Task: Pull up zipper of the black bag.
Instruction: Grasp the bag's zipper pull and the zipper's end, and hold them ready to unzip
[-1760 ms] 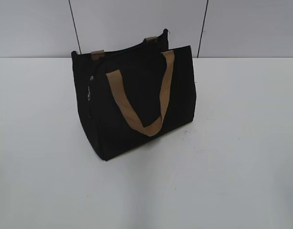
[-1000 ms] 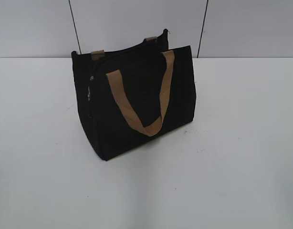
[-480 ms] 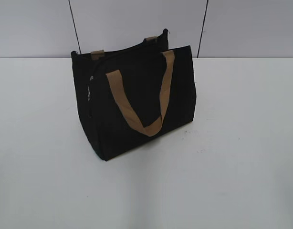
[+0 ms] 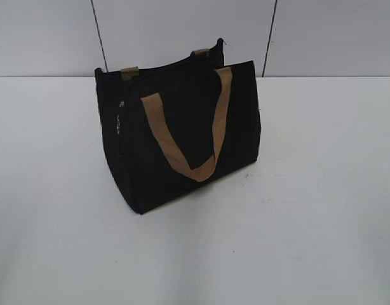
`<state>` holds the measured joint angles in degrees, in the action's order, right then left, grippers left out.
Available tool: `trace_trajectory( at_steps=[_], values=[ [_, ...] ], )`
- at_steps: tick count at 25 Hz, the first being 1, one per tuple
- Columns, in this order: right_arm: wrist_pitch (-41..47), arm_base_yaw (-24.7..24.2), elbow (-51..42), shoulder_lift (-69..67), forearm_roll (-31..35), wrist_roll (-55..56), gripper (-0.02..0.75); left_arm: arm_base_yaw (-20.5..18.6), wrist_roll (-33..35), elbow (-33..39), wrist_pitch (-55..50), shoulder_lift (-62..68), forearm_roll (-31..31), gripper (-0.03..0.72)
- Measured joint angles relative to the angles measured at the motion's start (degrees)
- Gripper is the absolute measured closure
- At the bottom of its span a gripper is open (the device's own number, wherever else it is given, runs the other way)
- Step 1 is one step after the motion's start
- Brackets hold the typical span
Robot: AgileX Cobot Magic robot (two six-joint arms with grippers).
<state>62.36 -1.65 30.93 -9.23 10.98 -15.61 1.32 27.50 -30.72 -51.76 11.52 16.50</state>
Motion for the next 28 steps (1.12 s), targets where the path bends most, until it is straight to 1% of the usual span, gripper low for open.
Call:
trace_trajectory(
  at_steps=[4,7,11,13,16,18,20,23,26,28],
  values=[
    [-0.7,0.0,5.3,-8.8,0.6,-3.0,0.236,0.0,7.2,2.9,9.9,6.4,8.5,0.251],
    [-1.0,0.0,9.0,-15.4,2.2,-5.1,0.246,0.0,17.0,5.6,14.5,12.3,16.5,0.251],
    [-0.9,0.1,14.7,-24.0,6.4,-9.9,0.264,0.4,31.4,6.4,18.9,19.8,27.6,0.251],
    [-0.9,0.0,17.5,-27.7,7.9,-11.4,0.265,1.2,37.7,6.4,21.6,23.1,32.6,0.251],
    [-1.1,0.0,21.1,-32.5,9.0,-13.2,0.265,3.1,46.0,6.4,25.4,29.2,38.3,0.251],
    [-1.1,0.1,23.4,-35.8,10.3,-14.7,0.265,5.5,51.9,6.4,27.5,33.5,42.3,0.251],
    [-1.2,1.5,26.1,-40.5,11.1,-16.4,0.265,8.1,59.2,6.4,29.8,39.2,47.3,0.251],
    [-1.3,5.4,29.7,-46.2,11.3,-17.8,0.265,11.2,67.6,6.4,33.5,45.6,53.3,0.251],
    [-1.2,9.8,34.2,-51.5,10.6,-18.2,0.267,12.7,71.7,5.9,34.8,50.8,56.8,0.251],
    [-1.2,12.6,37.7,-55.3,9.7,-18.3,0.268,13.0,75.3,4.9,35.0,53.6,59.9,0.251]
  ],
)
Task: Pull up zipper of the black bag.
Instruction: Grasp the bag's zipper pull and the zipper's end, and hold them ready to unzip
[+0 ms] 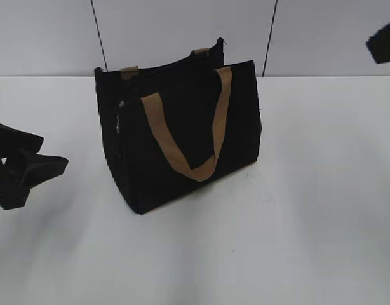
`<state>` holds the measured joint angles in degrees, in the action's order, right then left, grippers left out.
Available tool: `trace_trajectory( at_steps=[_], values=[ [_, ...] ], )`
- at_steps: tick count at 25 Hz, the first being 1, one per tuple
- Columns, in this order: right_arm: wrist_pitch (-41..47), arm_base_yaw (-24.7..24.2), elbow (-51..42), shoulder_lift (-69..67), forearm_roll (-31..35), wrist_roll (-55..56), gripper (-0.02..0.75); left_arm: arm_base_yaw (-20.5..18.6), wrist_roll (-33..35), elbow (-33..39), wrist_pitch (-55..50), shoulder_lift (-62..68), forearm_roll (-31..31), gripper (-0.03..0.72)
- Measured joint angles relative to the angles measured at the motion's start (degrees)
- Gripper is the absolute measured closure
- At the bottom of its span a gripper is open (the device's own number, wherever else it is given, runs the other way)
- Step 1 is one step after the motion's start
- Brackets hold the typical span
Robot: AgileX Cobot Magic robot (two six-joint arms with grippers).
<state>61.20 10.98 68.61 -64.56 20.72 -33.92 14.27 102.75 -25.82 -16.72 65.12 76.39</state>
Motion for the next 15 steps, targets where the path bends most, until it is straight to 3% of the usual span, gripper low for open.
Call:
trace_trajectory(
  at_steps=[10,15],
  values=[
    [-0.1,10.8,14.2,-14.5,-1.9,0.0,0.267,0.1,22.2,-4.8,-3.1,16.1,19.5,0.251],
    [-0.1,13.4,18.6,-17.9,-2.0,0.0,0.267,0.1,33.1,-8.7,-6.8,23.8,22.4,0.251]
  ],
)
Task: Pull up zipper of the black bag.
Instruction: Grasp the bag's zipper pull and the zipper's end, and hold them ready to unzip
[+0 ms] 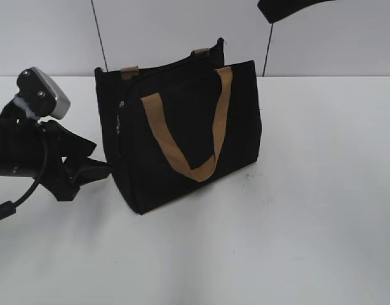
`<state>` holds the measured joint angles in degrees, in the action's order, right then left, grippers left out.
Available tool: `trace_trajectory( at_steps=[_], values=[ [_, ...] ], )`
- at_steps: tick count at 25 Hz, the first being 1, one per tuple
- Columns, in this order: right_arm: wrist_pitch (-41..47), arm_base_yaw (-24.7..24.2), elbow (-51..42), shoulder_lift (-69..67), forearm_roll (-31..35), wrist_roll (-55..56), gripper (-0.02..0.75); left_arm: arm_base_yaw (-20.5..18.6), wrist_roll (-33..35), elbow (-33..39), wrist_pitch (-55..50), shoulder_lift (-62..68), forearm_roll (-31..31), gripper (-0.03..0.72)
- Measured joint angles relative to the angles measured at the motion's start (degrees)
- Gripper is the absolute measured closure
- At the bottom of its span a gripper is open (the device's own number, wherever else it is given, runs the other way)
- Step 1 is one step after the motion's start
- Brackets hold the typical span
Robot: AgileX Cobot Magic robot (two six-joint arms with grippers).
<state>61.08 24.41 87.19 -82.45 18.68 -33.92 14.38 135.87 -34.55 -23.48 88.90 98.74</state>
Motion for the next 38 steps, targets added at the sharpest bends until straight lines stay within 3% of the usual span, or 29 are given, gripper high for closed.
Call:
trace_trajectory(
  at_steps=[11,25,32,38],
  values=[
    [0.2,0.3,0.9,-0.6,-0.2,0.8,0.267,0.0,1.5,-10.8,-1.0,10.6,0.6,0.251],
    [0.2,0.3,0.9,-0.6,-0.2,1.1,0.267,0.0,1.5,-11.2,-0.2,14.3,0.6,0.252],
    [0.2,0.3,0.9,-0.6,-0.2,1.1,0.267,0.0,1.3,-11.2,-0.2,15.7,0.6,0.33],
    [0.2,0.3,0.9,-0.6,-0.2,1.1,0.267,0.0,1.1,-11.2,-2.4,15.7,0.6,0.347]
  ],
)
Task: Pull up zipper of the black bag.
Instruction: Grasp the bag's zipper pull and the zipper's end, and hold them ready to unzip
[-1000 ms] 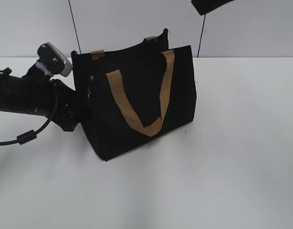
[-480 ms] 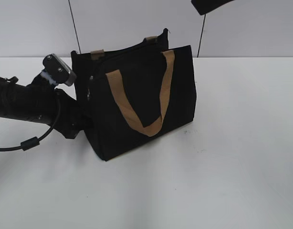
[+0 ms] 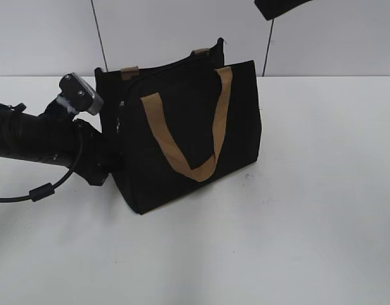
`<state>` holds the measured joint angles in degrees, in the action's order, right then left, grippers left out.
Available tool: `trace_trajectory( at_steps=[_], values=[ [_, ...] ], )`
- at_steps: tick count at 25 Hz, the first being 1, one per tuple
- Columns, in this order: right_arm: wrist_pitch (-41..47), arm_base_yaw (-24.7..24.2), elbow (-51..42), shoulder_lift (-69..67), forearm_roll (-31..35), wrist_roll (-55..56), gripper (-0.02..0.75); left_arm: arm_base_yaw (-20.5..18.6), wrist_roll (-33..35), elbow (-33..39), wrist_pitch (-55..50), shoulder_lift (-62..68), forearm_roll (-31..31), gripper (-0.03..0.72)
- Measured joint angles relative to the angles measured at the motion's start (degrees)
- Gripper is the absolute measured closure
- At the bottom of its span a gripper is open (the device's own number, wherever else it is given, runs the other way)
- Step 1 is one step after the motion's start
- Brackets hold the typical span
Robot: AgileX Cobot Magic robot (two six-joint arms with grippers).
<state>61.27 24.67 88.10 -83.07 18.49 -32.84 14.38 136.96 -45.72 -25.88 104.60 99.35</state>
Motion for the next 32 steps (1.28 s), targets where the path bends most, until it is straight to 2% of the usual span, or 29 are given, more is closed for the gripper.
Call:
trace_trajectory(
  at_steps=[22,25,29,32],
  values=[
    [-0.1,0.0,0.0,0.0,0.0,0.0,0.267,0.0,-1.3,-2.3,-0.4,0.0,-0.1,0.358],
    [-0.1,0.0,0.0,0.0,0.0,0.0,0.267,0.0,-1.3,-2.3,1.7,0.0,-0.1,0.419],
    [-0.2,0.0,0.0,0.0,0.0,0.0,0.267,0.0,-1.4,-2.3,6.0,0.0,-0.1,0.628],
    [-0.2,0.0,0.0,0.0,0.0,0.0,0.267,0.0,-1.9,-2.3,6.7,0.0,0.0,0.669]
  ],
)
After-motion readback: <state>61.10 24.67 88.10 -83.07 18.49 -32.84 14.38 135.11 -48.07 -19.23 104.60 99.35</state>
